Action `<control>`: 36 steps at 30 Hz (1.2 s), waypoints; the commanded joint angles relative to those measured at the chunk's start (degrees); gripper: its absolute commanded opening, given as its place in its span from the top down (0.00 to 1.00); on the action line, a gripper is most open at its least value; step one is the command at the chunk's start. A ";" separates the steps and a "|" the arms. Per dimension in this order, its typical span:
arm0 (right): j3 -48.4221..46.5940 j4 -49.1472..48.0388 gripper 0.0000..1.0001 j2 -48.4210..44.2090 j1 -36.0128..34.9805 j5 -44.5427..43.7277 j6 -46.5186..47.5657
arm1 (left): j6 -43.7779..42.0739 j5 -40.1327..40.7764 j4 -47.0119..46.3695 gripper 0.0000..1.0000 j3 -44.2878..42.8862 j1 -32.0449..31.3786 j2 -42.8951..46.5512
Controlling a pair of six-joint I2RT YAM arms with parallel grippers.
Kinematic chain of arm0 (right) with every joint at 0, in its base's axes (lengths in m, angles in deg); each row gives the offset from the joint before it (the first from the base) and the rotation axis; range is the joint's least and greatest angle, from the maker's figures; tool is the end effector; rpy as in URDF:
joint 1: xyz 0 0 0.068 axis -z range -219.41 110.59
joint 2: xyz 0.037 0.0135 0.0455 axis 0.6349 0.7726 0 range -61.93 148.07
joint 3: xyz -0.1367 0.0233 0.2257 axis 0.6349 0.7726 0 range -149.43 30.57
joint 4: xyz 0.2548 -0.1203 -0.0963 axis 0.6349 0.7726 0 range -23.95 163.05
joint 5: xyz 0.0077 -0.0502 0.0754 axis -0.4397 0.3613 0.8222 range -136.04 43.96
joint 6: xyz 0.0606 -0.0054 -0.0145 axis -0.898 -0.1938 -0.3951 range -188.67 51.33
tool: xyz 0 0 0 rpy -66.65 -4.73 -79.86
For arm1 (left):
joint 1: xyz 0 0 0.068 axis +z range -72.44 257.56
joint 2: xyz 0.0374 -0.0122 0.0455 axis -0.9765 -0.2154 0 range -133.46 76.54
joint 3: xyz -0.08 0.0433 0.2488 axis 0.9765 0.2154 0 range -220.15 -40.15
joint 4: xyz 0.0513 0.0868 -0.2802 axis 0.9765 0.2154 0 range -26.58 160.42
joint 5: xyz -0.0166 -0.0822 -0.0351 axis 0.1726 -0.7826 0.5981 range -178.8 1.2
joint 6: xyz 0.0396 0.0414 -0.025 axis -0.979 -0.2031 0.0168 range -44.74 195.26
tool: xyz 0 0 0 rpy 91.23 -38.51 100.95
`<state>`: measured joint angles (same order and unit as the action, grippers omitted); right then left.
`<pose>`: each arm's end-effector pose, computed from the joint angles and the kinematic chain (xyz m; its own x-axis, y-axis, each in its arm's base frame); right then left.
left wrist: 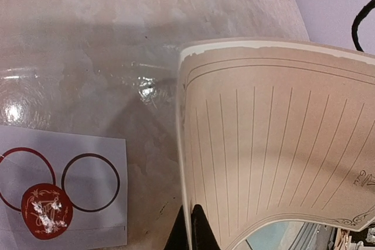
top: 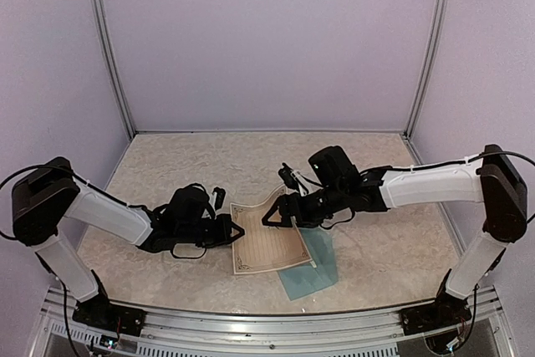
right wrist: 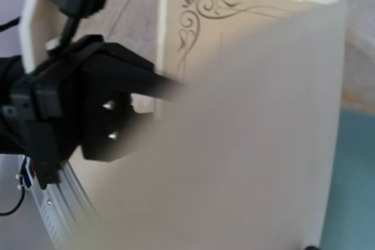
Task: Place the letter into the envelope and seal it
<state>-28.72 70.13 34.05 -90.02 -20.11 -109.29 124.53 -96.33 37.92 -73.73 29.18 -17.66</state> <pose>0.2365 0.3210 0.1703 -0.9039 -0.1780 -0.3889 -0.4172 0.5674 0.7099 0.2140 -0.2502 0.0813 -0.8649 -0.1577 -0.4766 0.2405 0.7032 -0.6690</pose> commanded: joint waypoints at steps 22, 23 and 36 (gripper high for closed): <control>0.61 10.07 0.18 -9.27 -0.54 -6.99 -2.72 | 0.05 1.11 2.37 1.00 0.27 1.07 -0.58; 0.86 9.84 0.18 -9.50 -0.50 -6.83 -2.79 | 0.03 1.07 2.26 1.00 0.27 1.02 -0.56; 2.58 -0.07 0.24 -3.63 -0.54 -0.86 -1.89 | -0.71 -1.19 -0.01 1.00 0.54 0.75 -1.05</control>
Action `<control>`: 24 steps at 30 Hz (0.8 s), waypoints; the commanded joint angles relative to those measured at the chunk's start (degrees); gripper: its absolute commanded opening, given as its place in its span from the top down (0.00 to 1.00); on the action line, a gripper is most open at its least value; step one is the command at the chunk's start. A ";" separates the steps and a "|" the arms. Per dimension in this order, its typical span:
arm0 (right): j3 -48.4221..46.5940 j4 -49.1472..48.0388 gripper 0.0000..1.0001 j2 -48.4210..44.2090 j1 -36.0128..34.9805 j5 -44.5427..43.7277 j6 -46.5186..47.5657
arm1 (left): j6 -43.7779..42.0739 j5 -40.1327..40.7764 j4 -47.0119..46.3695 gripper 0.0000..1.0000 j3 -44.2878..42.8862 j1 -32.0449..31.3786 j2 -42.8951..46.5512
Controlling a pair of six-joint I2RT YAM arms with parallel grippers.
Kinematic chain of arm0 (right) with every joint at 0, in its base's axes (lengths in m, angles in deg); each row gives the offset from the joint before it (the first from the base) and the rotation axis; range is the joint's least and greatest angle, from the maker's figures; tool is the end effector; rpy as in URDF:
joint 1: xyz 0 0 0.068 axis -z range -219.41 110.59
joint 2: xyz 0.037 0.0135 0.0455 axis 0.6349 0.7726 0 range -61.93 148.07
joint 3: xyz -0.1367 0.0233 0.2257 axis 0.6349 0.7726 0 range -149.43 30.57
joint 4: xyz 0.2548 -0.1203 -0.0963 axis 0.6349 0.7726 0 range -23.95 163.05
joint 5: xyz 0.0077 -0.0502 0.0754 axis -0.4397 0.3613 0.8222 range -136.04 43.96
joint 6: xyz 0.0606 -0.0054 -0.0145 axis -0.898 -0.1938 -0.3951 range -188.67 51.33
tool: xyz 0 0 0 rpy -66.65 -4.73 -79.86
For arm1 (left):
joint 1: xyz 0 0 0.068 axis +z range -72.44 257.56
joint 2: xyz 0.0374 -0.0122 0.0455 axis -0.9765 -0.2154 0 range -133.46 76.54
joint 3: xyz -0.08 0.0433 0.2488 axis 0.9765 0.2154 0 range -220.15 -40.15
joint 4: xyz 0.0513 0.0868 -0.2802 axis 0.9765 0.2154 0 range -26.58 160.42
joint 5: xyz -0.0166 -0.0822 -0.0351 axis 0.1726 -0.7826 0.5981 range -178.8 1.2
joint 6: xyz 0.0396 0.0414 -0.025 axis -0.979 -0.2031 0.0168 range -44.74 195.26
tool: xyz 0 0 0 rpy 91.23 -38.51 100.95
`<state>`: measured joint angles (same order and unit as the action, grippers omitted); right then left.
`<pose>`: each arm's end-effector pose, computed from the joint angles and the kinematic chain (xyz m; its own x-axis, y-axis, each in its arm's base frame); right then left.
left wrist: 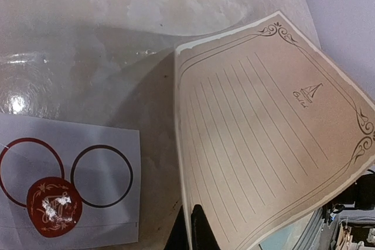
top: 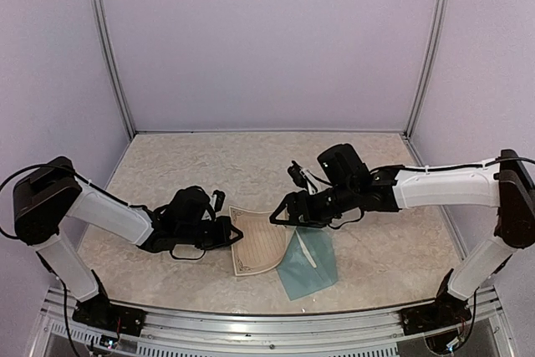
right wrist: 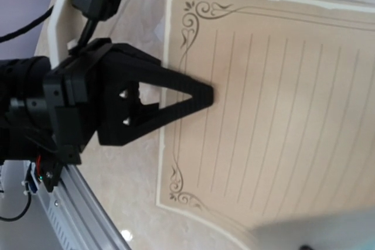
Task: Place the letter into the envelope and seal it
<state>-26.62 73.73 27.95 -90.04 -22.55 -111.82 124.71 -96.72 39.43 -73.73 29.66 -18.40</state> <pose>0.2263 0.3059 0.1904 -0.9164 -0.1279 -0.3792 -0.3767 0.5955 0.7095 0.2142 -0.2469 0.0748 -0.8787 -0.1501 -0.4531 0.2163 0.7211 -0.6583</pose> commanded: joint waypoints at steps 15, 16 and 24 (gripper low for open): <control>2.81 0.26 0.18 -1.45 1.95 -7.56 1.13 | -1.28 -1.89 -2.33 1.00 2.09 1.49 -0.22; 3.51 0.99 0.18 -2.24 3.47 -7.83 1.59 | -1.55 -2.29 -2.70 1.00 2.19 1.56 -0.18; 9.83 -2.53 0.18 -1.47 13.94 -2.51 6.29 | -2.53 -3.65 -3.07 1.00 1.70 1.76 -0.05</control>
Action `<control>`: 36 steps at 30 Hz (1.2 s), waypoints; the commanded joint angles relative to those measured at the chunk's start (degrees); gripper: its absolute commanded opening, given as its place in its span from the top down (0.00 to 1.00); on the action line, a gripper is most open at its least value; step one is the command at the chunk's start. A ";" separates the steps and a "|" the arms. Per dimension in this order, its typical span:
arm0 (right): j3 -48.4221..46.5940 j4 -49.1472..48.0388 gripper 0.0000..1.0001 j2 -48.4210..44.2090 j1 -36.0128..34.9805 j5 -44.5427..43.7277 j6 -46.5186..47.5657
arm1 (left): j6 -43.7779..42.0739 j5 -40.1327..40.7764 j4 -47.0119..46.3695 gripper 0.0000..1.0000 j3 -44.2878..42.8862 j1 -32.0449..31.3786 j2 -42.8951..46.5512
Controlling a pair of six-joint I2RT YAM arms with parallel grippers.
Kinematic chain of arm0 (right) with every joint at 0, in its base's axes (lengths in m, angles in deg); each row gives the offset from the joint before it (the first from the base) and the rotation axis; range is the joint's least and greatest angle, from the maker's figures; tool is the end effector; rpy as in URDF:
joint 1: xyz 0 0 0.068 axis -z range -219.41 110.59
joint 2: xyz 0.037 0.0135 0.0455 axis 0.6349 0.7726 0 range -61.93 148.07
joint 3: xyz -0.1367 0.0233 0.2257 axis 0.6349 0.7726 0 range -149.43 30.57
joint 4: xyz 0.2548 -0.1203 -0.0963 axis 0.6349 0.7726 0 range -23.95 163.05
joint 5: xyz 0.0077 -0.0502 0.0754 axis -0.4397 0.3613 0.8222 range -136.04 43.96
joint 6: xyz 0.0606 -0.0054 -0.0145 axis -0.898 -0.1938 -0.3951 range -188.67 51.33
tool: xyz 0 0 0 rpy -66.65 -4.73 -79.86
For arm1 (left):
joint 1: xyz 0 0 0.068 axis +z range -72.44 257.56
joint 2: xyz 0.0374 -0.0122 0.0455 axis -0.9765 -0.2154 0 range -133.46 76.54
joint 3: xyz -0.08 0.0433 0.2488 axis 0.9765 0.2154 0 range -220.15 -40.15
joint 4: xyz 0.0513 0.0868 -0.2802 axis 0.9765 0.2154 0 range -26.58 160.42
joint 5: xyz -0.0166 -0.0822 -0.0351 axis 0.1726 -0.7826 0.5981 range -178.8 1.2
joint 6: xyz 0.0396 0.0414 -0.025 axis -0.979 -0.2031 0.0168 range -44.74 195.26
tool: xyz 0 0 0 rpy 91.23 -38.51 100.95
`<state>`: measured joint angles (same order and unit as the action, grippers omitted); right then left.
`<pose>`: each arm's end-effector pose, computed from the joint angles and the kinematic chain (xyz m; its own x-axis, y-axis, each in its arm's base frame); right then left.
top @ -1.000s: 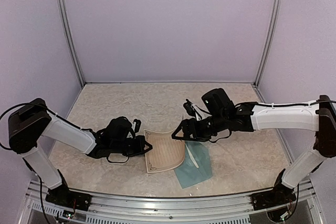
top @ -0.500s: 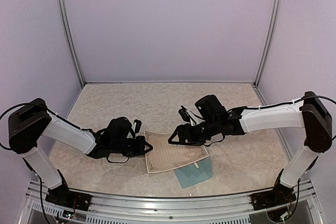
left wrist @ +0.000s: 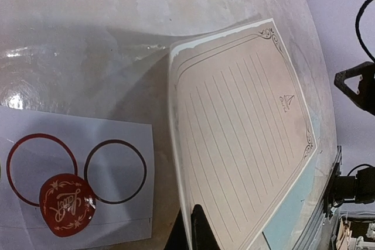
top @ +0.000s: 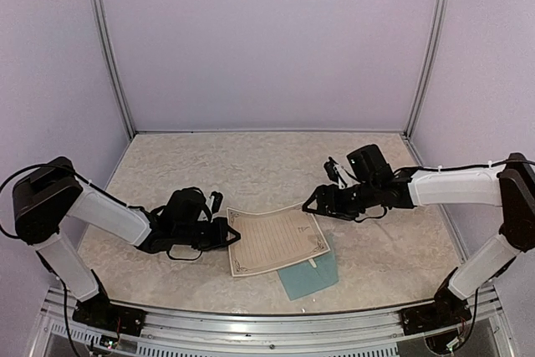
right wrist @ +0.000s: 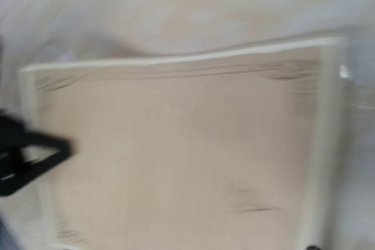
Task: Place the letter into the envelope and seal it
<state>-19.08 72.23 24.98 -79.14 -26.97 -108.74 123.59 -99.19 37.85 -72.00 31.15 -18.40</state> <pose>0.2626 0.2386 0.1632 -0.9110 0.0341 -0.4110 -0.2614 0.7230 0.6395 0.2142 -0.2374 0.0691 -0.8850 -0.1360 -0.4453 0.2255 0.7115 -0.6655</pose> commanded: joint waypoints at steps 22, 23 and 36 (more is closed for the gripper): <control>-0.97 -11.13 0.36 12.77 5.89 14.17 8.76 | -1.23 -1.45 -1.07 1.00 -0.64 0.22 -0.67; -0.73 -11.61 0.38 12.13 5.71 14.64 8.78 | -1.23 -1.46 -1.07 1.00 -0.72 0.25 -0.73; -1.08 -15.85 0.40 9.69 0.91 19.39 7.66 | -1.06 -1.62 -1.22 1.00 -1.37 0.18 -1.74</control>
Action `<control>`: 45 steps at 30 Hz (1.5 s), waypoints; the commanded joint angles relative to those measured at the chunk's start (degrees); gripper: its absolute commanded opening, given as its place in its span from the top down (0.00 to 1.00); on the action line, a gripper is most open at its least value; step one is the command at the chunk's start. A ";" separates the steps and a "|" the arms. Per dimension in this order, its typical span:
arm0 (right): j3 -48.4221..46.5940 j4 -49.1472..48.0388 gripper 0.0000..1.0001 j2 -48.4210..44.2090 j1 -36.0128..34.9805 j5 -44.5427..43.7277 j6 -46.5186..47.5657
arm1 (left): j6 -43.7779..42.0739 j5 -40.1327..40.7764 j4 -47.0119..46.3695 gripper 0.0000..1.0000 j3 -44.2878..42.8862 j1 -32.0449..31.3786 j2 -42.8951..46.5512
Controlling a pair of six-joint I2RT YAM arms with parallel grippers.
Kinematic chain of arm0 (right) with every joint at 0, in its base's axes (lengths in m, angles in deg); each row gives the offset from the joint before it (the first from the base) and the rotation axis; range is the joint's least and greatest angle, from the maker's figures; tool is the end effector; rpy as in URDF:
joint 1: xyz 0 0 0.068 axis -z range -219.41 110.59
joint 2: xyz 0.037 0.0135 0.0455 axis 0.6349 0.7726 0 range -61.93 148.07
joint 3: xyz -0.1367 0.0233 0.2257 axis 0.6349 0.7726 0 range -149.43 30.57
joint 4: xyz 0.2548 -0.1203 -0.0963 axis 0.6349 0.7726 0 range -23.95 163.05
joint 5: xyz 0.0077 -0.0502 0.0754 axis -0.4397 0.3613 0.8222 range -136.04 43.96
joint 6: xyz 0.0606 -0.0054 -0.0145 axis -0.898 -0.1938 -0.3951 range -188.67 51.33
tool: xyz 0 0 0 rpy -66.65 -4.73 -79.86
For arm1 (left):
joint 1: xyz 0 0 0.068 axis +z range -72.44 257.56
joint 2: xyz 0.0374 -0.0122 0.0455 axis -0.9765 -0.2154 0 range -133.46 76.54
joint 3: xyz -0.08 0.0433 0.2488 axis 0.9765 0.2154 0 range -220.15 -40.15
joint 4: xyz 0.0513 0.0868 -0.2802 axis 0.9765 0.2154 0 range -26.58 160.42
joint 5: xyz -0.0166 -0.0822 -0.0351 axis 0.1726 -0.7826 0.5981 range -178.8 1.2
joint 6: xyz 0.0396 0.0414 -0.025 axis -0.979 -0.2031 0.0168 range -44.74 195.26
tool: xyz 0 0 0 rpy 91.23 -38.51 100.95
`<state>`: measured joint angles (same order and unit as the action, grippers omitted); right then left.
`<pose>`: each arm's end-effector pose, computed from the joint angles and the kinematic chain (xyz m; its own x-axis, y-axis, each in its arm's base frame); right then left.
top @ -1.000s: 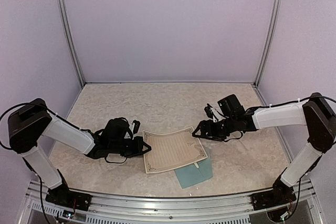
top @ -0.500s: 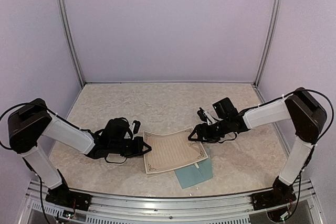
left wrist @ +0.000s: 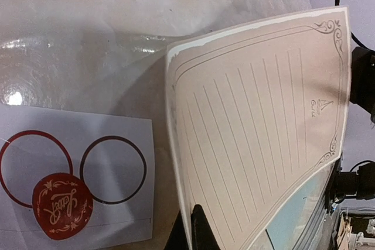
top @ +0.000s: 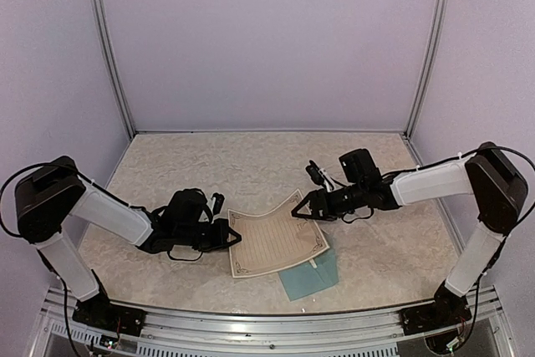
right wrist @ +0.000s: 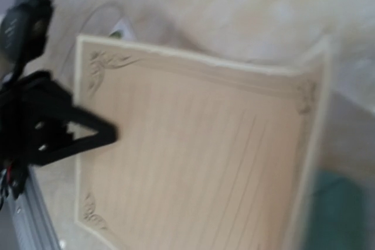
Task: Place the letter into the envelope and seal it
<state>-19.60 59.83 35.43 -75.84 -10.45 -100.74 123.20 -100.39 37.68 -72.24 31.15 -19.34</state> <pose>0.2848 0.2447 0.1261 -0.8912 -0.1210 -0.4372 -0.4286 0.5400 0.7244 0.2139 -0.2385 0.0658 -0.8924 -0.1174 -0.4356 0.2329 0.7071 -0.6676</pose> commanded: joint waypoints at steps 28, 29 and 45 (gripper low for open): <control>-10.66 -1.39 0.20 7.23 -15.38 -7.53 -6.62 | -0.13 -0.36 -1.25 1.00 -0.96 -0.08 -1.07; -10.81 -1.54 0.20 7.62 -15.49 -7.50 -6.79 | -0.13 -0.34 -1.25 1.00 -1.00 -0.08 -1.07; -12.19 3.22 0.13 2.80 -16.55 -10.50 -7.25 | 0.13 0.07 -0.88 1.00 -0.55 -0.02 -0.93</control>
<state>-30.36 60.64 41.64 -91.53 -19.19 -107.61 123.27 -100.39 37.70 -72.26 31.15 -19.67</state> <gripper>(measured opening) 0.863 0.003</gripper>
